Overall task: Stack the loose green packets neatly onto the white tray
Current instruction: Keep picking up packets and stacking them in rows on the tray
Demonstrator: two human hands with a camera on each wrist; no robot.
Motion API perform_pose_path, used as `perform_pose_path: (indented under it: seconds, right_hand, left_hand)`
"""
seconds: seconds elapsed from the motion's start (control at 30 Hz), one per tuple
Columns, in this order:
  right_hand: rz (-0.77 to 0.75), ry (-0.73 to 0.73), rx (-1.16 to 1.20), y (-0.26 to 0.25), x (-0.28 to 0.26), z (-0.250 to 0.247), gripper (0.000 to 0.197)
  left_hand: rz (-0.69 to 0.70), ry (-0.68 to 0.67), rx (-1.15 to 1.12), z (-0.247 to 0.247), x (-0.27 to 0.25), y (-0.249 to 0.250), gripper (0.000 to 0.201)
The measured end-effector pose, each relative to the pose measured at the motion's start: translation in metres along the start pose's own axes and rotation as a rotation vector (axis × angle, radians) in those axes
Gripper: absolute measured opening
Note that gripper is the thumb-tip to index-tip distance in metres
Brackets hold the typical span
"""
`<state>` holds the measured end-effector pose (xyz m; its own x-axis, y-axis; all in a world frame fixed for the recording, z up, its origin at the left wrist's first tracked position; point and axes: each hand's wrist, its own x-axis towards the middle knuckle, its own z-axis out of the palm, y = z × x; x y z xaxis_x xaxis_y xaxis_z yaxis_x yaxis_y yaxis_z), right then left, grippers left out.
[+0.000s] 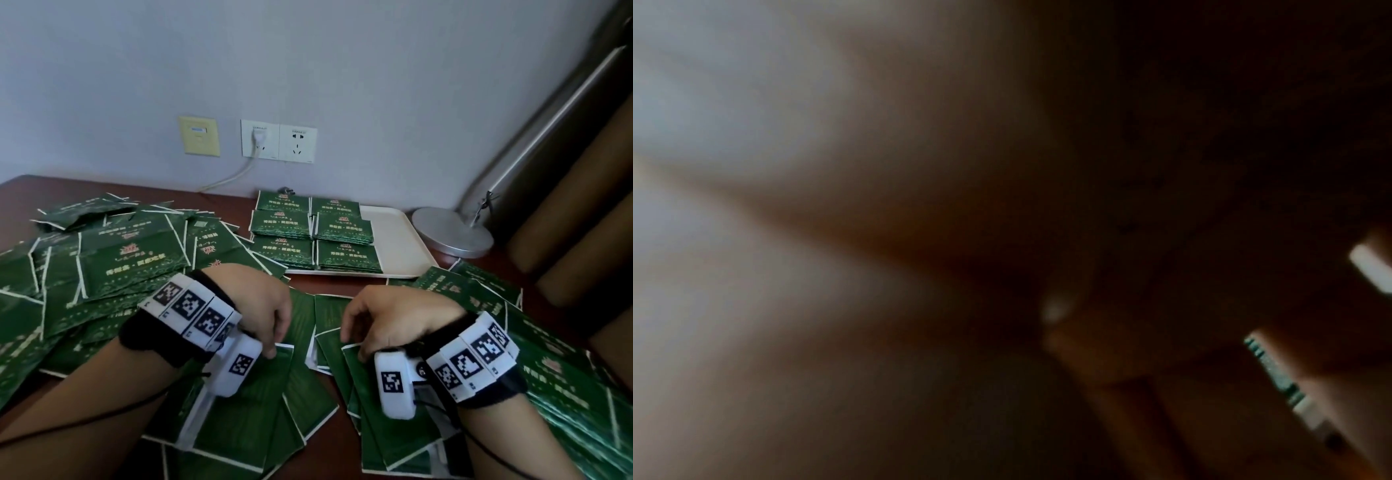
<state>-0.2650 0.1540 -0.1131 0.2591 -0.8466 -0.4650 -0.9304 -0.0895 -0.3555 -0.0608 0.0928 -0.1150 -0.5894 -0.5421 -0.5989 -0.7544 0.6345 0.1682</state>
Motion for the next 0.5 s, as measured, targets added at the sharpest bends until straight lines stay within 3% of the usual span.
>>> perform_pose_path:
  seconds: [0.13,0.23,0.37,0.5]
  right_hand:
    - [-0.034,-0.022,-0.032,-0.002,0.003,0.0,0.021]
    - [-0.142,0.045,0.03,0.002,0.002,-0.01,0.012]
    - [-0.379,0.249,0.329,0.019,0.003,-0.022,0.012]
    - [-0.443,0.478,0.677,0.04,0.008,-0.018,0.017]
  left_hand:
    - [0.064,0.028,-0.069,-0.01,-0.006,-0.006,0.01]
    - [0.161,0.16,-0.167,-0.026,-0.016,-0.016,0.015]
    - [0.175,0.478,-0.326,-0.04,-0.015,-0.038,0.026]
    - [0.114,0.549,-0.385,-0.038,-0.003,-0.051,0.02]
